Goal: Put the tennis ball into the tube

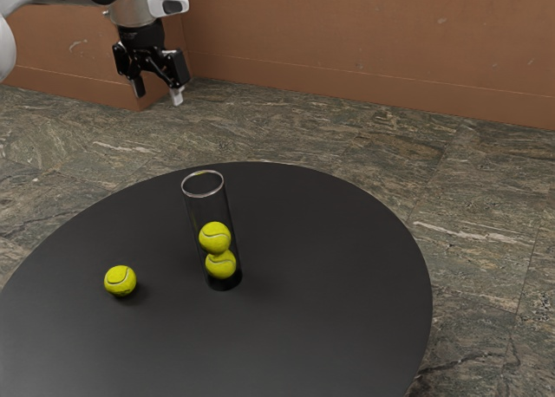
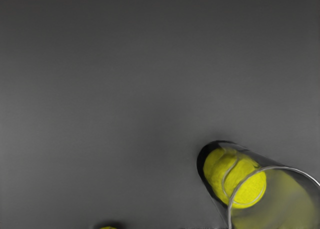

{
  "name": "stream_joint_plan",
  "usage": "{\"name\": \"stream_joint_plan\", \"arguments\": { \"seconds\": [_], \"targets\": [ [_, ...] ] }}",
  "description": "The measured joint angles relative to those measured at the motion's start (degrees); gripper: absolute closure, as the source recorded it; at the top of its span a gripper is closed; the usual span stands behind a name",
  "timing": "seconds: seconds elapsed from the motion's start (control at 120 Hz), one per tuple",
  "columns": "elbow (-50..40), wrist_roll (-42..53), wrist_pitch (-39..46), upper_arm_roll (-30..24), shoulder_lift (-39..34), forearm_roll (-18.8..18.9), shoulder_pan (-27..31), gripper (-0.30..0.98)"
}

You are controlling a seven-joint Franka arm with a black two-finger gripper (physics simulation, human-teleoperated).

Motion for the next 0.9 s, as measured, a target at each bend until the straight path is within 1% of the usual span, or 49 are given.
{"name": "stream_joint_plan", "arguments": {
  "seconds": [0.142,0.208,0.275,0.367,0.458,0.542,0.633,0.725,0.808,0.9],
  "targets": [
    [-0.9,1.0,-0.2,0.6,-0.4,0.1,0.0,0.00],
    [-7.0,1.5,-0.2,2.4,-4.1,0.2,0.0,0.00],
    [-14.0,1.9,0.6,3.5,-8.6,1.3,0.3,0.00],
    [-23.0,2.5,3.7,4.3,-12.9,2.6,0.2,0.00],
    [-31.1,3.1,7.7,5.6,-15.6,3.6,0.0,0.00],
    [-35.1,3.4,11.1,6.0,-16.4,4.3,1.0,0.00],
    [-39.3,3.5,13.0,7.9,-16.8,4.8,0.8,0.00],
    [-44.6,3.7,16.3,8.3,-16.4,5.0,2.1,0.00],
    [-49.3,3.8,20.7,8.3,-15.8,5.2,3.8,0.00],
    [-54.9,4.0,26.6,8.3,-17.2,5.2,5.4,0.00]
  ]
}}
